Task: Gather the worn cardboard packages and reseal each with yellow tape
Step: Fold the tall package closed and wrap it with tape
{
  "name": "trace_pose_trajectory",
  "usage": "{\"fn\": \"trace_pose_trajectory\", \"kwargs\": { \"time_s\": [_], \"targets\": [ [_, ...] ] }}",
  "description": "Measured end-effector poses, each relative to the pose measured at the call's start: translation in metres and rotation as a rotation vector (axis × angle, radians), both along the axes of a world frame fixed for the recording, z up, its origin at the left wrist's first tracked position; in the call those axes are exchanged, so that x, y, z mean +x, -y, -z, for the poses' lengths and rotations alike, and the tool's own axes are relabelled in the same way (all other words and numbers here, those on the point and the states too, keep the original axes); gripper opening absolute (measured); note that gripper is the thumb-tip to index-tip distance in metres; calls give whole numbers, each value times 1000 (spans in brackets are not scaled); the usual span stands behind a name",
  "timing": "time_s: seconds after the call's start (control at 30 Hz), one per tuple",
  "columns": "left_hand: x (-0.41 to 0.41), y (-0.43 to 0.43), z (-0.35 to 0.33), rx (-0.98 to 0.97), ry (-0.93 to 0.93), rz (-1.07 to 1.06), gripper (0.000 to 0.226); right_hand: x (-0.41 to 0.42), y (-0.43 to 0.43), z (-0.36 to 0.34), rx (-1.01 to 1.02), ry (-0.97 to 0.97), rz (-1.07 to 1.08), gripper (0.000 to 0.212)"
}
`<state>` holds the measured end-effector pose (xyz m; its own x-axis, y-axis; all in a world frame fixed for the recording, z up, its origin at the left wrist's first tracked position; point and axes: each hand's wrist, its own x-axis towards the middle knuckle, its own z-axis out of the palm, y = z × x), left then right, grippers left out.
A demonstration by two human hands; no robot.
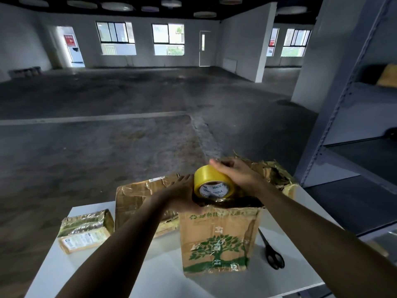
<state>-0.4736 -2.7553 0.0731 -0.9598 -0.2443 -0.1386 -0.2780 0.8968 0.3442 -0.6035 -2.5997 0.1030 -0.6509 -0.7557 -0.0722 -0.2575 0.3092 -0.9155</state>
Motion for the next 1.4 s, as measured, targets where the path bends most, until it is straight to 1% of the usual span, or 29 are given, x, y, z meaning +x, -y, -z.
{"fn": "trace_pose_trajectory", "kwargs": {
  "time_s": [0.03, 0.07, 0.1, 0.13, 0.17, 0.23, 0.27, 0.3, 0.37, 0.4, 0.43, 0.47, 0.53, 0.6, 0.7, 0.77, 0.87, 0.93, 0.97, 1.03, 1.07, 1.1, 1.13, 1.17, 1.23, 1.3, 1.4],
  "targets": [
    [-1, -1, 0, 1, -2, -9, 95, 2, -3, 8, -66, 93, 40, 69],
    [-1, -2, 0, -3, -7, -16, 93, 5, -3, 13, -128, 150, 76, 64],
    [-2, -2, 2, -8, -12, -19, 91, 7, -1, 13, -186, 179, 119, 55],
    [-2, -2, 2, -17, -19, -14, 89, 5, 5, 10, -202, 170, 179, 50],
    [-2, -1, 3, -21, -28, -1, 87, 6, 11, 3, -180, 159, 247, 52],
    [-1, 0, 3, -24, -47, 46, 83, 4, 26, -8, -102, 109, 298, 84],
    [0, 0, 2, -20, -49, 61, 83, 5, 32, -12, -66, 79, 299, 95],
    [1, 1, 1, -13, -47, 65, 85, 6, 35, -16, -15, 41, 299, 98],
    [3, 2, 2, 5, -50, 42, 90, 6, 31, -24, 57, -3, 282, 90],
    [3, 3, 3, 9, -55, 24, 90, 2, 25, -26, 62, -33, 275, 77],
    [5, 4, 3, 14, -57, 7, 90, -2, 18, -29, 86, -94, 260, 59],
    [6, 6, 3, 14, -55, -4, 89, -7, 10, -31, 122, -181, 224, 51],
    [7, 10, 3, 12, -36, -11, 87, -15, -5, -33, 225, -326, 145, 56],
    [6, 11, 1, -19, -5, -1, 88, -19, -16, -30, 257, -374, 114, 58],
    [2, 9, -1, -82, 53, 14, 93, -26, -23, -21, 250, -334, 102, 56],
    [0, 1, -2, -177, 117, 55, 98, -25, -30, -19, 199, -268, 117, 54],
    [-5, -6, 0, -218, 187, 69, 111, -22, -38, -16, 111, -149, 138, 64],
    [-5, -4, 0, -133, 204, 53, 116, -21, -39, -13, 89, -142, 141, 64],
    [-5, -2, 0, -33, 170, 24, 114, -21, -38, -13, 79, -146, 141, 64],
    [-5, 0, -2, 215, 37, -81, 94, -23, -36, -12, 44, -135, 143, 64],
    [-8, -1, -1, 296, -65, -131, 83, -24, -36, -11, 31, -114, 137, 65],
    [-13, -3, -2, 316, -163, -160, 73, -24, -35, -11, 28, -90, 127, 65],
    [-21, -5, -2, 284, -218, -176, 63, -23, -35, -11, 27, -74, 115, 64],
    [-29, -7, -2, 211, -229, -183, 53, -23, -35, -11, 27, -58, 108, 61],
    [-45, -13, 0, 87, -147, -215, 36, -25, -35, -10, 26, -53, 109, 57],
    [-54, -19, 8, -58, -91, -195, 32, -22, -36, -11, 11, -67, 112, 58],
    [-52, -24, 24, -418, -61, -85, 32, -20, -33, -2, -36, -27, 95, 65]
  ]
}}
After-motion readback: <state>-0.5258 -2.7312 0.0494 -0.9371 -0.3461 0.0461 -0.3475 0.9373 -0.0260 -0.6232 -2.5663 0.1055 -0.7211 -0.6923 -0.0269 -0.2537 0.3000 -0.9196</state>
